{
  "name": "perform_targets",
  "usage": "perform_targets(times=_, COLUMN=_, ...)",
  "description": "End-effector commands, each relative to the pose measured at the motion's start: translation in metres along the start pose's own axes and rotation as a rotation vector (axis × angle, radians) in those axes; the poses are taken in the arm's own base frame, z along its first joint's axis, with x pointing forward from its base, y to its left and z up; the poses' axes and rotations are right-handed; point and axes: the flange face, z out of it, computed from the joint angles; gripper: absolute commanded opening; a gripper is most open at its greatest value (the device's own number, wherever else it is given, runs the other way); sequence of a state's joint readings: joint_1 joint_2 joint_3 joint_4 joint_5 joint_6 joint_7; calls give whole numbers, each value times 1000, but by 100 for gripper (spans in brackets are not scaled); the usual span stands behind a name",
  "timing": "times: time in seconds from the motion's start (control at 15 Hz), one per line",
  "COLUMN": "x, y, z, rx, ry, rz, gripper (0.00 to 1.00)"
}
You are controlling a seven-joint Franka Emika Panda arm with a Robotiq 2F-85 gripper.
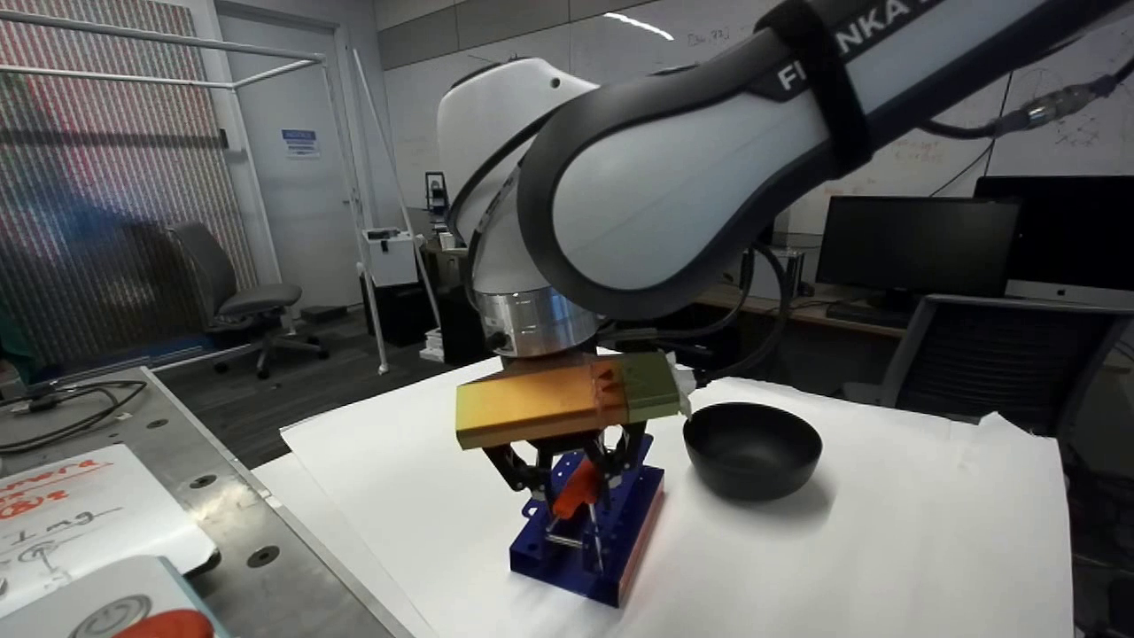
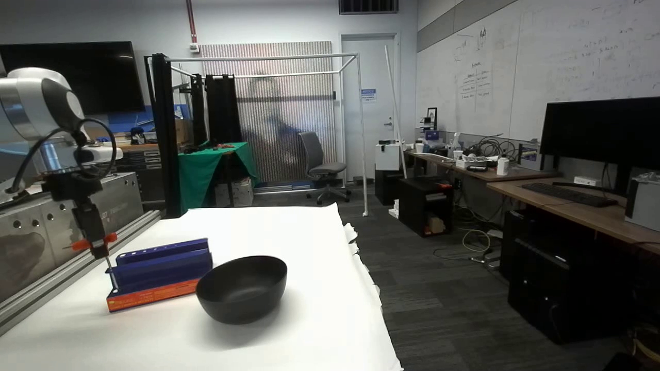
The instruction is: Pick up the wrench from the toolbox and place it inside the black bowl
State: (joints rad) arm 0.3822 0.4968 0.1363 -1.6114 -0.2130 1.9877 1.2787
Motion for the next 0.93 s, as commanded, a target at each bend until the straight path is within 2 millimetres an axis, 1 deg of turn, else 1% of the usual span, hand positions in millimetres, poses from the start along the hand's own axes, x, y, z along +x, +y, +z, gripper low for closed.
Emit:
perform_targets(times=0.0, x=-2, y=1, z=-4, rx=33, ry=58, rz=9, gripper=20)
perform_targets(times=0.07, x=-2, y=2, z=-4, rx=27, ry=64, rz=2, gripper=11)
perform_targets(times=0.2, x=-2, y=8, z=-7, rx=26, ry=73, rz=-8, gripper=7)
perform_targets(times=0.27, x=-2, y=12, z=-13, rx=31, ry=89, rz=-9, gripper=8)
perform_targets(times=0.33, x=-3, y=18, z=-23, rx=36, ry=103, rz=-15, gripper=11)
perform_targets(times=0.4, x=-4, y=25, z=-31, rx=36, ry=118, rz=-14, gripper=11)
perform_targets(times=0.6, x=-4, y=53, z=-73, rx=50, ry=145, rz=-18, gripper=11)
perform_targets(times=0.73, x=-1, y=74, z=-107, rx=65, ry=159, rz=-17, gripper=11)
perform_targets(times=0.87, x=10, y=94, z=-132, rx=51, ry=178, rz=-3, gripper=12)
